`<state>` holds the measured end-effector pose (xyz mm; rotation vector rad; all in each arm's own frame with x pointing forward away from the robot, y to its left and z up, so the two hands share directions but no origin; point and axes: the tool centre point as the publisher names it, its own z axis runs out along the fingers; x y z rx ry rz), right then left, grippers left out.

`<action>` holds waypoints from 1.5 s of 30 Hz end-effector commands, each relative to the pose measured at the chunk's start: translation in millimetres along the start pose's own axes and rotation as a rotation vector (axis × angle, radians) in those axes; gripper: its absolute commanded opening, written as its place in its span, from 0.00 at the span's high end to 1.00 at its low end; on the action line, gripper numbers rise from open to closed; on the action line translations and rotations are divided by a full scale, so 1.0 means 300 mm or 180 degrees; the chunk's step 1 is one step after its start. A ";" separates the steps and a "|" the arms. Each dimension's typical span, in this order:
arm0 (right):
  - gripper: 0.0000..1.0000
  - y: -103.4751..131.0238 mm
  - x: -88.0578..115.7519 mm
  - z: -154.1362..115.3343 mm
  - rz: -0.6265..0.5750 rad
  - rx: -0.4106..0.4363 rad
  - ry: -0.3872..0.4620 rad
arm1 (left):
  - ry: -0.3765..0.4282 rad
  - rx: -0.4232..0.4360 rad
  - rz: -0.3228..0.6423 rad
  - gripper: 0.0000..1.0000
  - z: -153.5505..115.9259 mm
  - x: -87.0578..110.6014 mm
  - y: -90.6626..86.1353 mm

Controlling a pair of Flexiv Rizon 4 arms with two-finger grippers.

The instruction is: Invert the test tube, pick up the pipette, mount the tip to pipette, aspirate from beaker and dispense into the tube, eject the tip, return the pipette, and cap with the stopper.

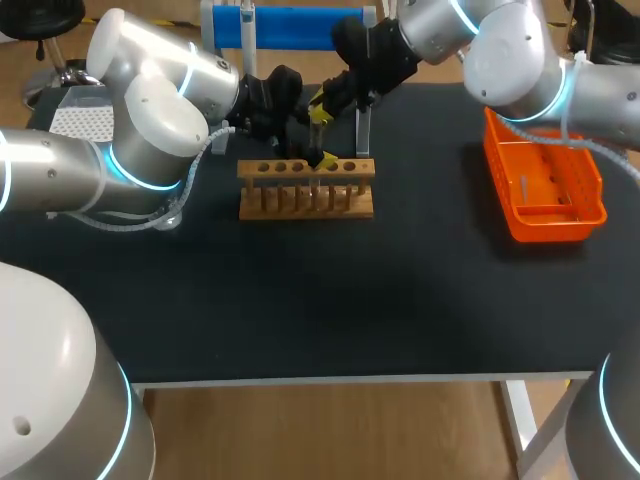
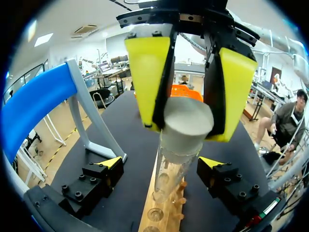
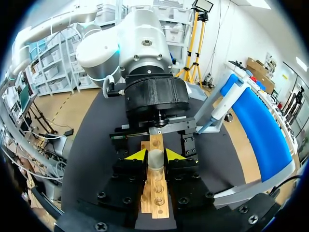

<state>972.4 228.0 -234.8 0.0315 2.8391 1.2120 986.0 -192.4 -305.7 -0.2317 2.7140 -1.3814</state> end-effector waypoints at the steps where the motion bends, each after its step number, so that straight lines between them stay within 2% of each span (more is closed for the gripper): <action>1: 1.00 -0.013 0.004 0.002 0.0009 0.0005 -0.0004 | 0.0010 -0.0012 -0.0003 0.00 -0.002 -0.002 -0.002; 7: 0.98 -0.023 0.011 0.002 0.0028 0.0001 0.0003 | 0.0010 -0.0012 -0.0003 0.00 -0.002 -0.002 -0.002; 8: 0.90 -0.025 0.012 0.001 0.0031 -0.0005 0.0007 | 0.0010 -0.0012 -0.0003 0.00 -0.002 -0.002 -0.002; 10: 0.64 -0.027 0.014 0.000 0.0033 -0.0013 0.0010 | 0.0010 -0.0012 -0.0003 0.00 -0.002 -0.002 -0.002; 11: 0.55 -0.030 0.015 0.000 0.0037 -0.0020 0.0012 | 0.0010 -0.0012 -0.0003 0.00 -0.002 -0.002 -0.002; 13: 0.45 -0.033 0.017 -0.002 0.0038 -0.0041 0.0013 | 0.0010 -0.0012 -0.0003 0.00 -0.002 -0.002 -0.002; 14: 0.31 -0.034 0.017 -0.003 0.0037 -0.0050 0.0013 | 0.0010 -0.0012 -0.0003 0.00 -0.002 -0.002 -0.002; 15: 0.12 -0.035 0.018 -0.004 0.0039 -0.0064 0.0012 | 0.0010 -0.0012 -0.0003 0.00 -0.002 -0.002 -0.002; 17: 0.00 -0.037 0.018 -0.007 0.0041 -0.0074 0.0005 | 0.0010 -0.0012 -0.0003 0.00 -0.002 -0.002 -0.002; 31: 0.00 -0.069 0.012 -0.048 0.0029 -0.0319 -0.0073 | 0.0010 -0.0012 -0.0003 0.00 -0.002 -0.002 -0.002; 33: 0.22 -0.069 0.013 -0.055 0.0017 -0.0439 -0.0053 | 0.0010 -0.0012 -0.0003 0.00 -0.002 -0.002 -0.002; 35: 0.55 -0.066 0.016 -0.062 -0.0021 -0.0544 -0.0058 | 0.0010 -0.0012 -0.0003 0.00 -0.002 -0.002 -0.002; 36: 0.62 -0.066 0.017 -0.063 -0.0028 -0.0585 -0.0050 | 0.0010 -0.0012 -0.0003 0.00 -0.002 -0.002 -0.002; 37: 0.89 -0.062 0.019 -0.066 -0.0061 -0.0644 -0.0048 | 0.0010 -0.0012 -0.0003 0.00 -0.002 -0.002 -0.002; 38: 1.00 -0.060 0.021 -0.067 -0.0076 -0.0669 -0.0044 | 0.0010 -0.0012 -0.0003 0.00 -0.002 -0.002 -0.002; 45: 1.00 -0.041 0.027 -0.075 -0.0135 -0.0998 -0.0027 | 0.0010 -0.0012 -0.0003 0.00 -0.002 -0.002 -0.002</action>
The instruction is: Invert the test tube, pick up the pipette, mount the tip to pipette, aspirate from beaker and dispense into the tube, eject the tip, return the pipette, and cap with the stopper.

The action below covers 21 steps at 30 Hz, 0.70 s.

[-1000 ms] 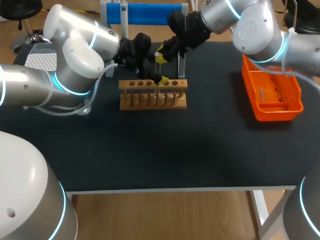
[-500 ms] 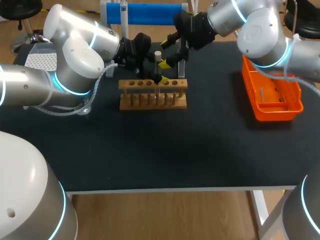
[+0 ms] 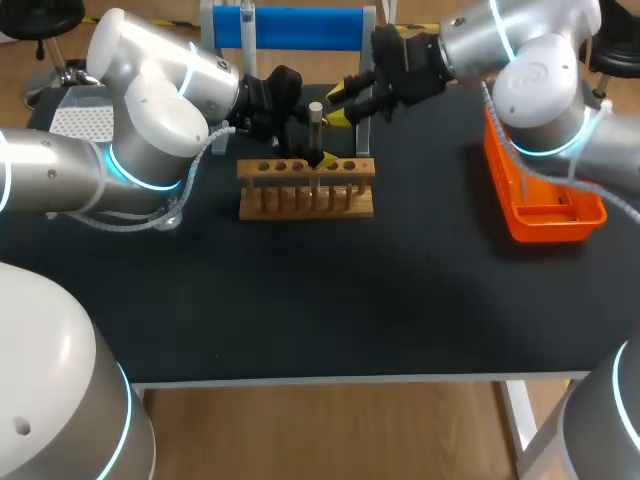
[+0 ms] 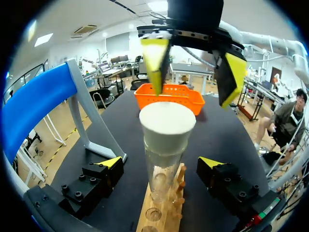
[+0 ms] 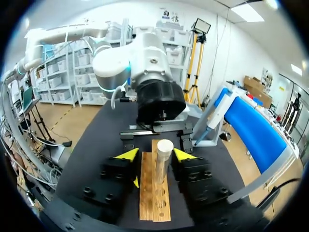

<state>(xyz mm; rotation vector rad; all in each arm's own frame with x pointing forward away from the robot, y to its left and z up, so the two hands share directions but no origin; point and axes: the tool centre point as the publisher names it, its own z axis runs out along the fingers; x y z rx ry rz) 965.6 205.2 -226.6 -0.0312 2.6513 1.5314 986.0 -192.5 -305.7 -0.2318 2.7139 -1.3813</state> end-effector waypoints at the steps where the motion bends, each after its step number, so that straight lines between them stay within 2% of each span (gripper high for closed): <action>1: 1.00 -0.005 0.009 -0.002 -0.0001 -0.0270 0.0000 | 0.0011 -0.0012 -0.0003 0.00 -0.002 -0.002 -0.002; 4: 1.00 0.009 0.010 -0.001 0.0009 -0.0445 0.0017 | 0.0011 -0.0012 -0.0003 0.00 -0.002 -0.002 -0.002; 7: 1.00 0.019 0.009 0.000 -0.0004 -0.0507 -0.0008 | 0.0011 -0.0012 -0.0003 0.00 -0.002 -0.002 -0.002; 21: 1.00 0.057 -0.007 0.011 0.0308 -0.1113 0.0127 | 0.0011 -0.0012 -0.0003 0.00 -0.002 -0.002 -0.002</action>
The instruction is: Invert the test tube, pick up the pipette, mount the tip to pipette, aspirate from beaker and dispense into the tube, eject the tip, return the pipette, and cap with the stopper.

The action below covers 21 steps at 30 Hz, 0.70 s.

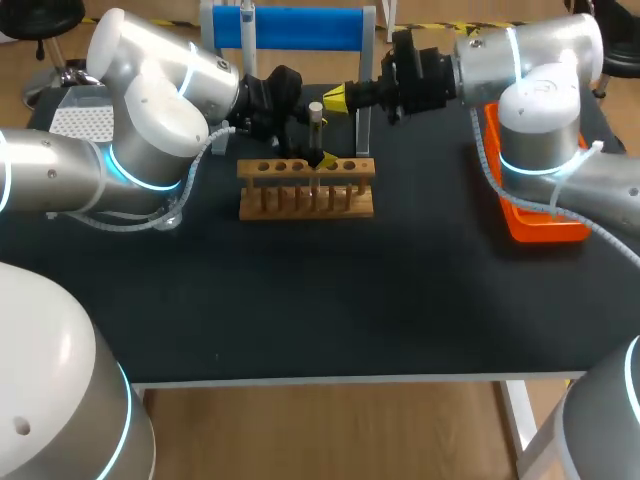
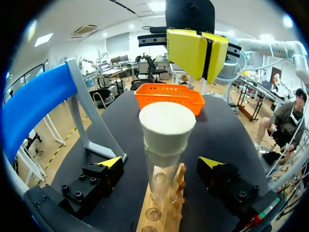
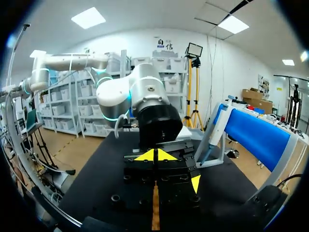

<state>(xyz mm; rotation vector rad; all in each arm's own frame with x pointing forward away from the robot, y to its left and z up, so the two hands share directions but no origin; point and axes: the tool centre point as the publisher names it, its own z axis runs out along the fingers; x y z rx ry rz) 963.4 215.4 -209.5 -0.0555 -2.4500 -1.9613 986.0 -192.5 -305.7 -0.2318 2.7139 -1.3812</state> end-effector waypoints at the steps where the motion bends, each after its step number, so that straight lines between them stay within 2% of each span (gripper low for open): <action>1: 1.00 -0.008 -0.014 0.008 0.0004 -0.0171 0.0028 | 0.0011 -0.0012 -0.0003 0.00 -0.002 -0.002 -0.001; 7: 1.00 0.005 -0.022 0.021 0.0039 -0.0296 0.0054 | 0.0011 -0.0012 -0.0003 0.00 -0.002 -0.002 -0.001; 21: 1.00 0.013 -0.033 0.057 0.0034 -0.0334 0.0079 | 0.0011 -0.0012 -0.0003 0.00 -0.002 -0.002 -0.001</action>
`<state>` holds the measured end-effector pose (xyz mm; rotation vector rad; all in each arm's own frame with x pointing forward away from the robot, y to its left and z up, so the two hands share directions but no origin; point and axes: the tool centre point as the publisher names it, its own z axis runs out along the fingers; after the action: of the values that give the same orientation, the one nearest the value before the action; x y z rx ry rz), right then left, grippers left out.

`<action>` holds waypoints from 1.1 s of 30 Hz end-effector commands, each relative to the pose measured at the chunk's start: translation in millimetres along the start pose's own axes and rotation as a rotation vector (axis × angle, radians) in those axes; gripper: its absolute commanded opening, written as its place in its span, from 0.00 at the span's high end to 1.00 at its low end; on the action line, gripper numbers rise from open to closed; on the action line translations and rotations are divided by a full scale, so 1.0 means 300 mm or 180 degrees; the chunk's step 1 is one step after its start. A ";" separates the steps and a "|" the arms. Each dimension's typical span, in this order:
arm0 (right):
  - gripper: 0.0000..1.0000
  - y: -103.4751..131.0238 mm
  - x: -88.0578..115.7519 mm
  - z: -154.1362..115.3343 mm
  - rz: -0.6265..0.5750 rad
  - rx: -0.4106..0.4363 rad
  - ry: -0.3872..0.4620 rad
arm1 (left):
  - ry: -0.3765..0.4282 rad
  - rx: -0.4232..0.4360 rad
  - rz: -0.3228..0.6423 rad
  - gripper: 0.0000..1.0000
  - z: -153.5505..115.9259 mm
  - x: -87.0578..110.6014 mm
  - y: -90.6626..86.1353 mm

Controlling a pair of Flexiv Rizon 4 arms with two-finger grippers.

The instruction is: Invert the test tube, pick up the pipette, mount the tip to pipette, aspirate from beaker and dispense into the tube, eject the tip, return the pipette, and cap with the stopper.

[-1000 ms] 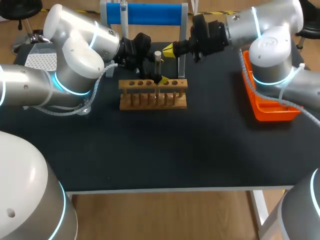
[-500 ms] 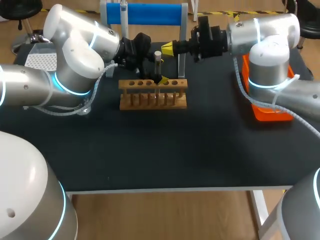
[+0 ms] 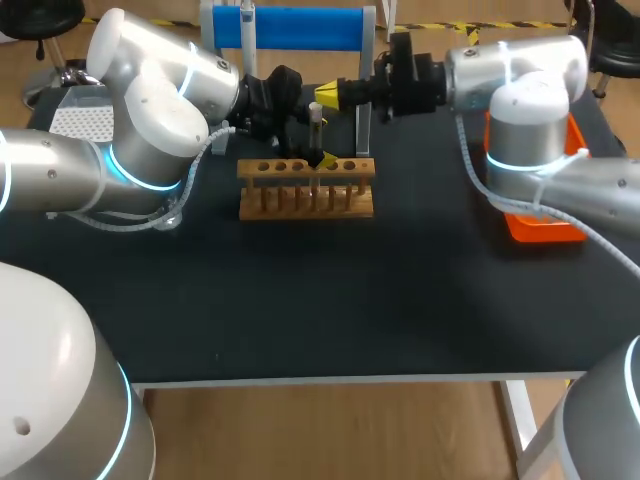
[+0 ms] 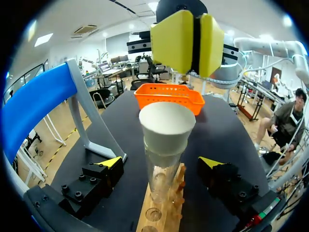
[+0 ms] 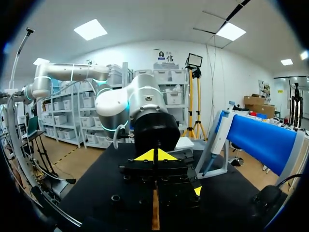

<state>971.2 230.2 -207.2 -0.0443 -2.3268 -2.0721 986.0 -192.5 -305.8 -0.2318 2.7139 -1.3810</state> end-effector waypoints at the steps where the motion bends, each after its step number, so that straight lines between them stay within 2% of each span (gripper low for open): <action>1: 1.00 -0.009 -0.010 0.010 0.0006 0.0000 0.0001 | 0.0011 -0.0011 -0.0003 0.00 -0.002 -0.003 -0.001; 18: 1.00 -0.036 -0.015 0.029 0.0076 0.0004 0.0047 | 0.0011 -0.0011 -0.0003 0.00 -0.002 -0.003 -0.001; 33: 1.00 -0.132 -0.013 0.029 0.0230 0.0181 0.0028 | 0.0011 -0.0011 -0.0003 0.00 -0.002 -0.003 -0.001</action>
<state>974.6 233.8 -230.5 -0.1116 -2.3343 -1.9808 986.0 -192.5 -305.8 -0.2318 2.7139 -1.3809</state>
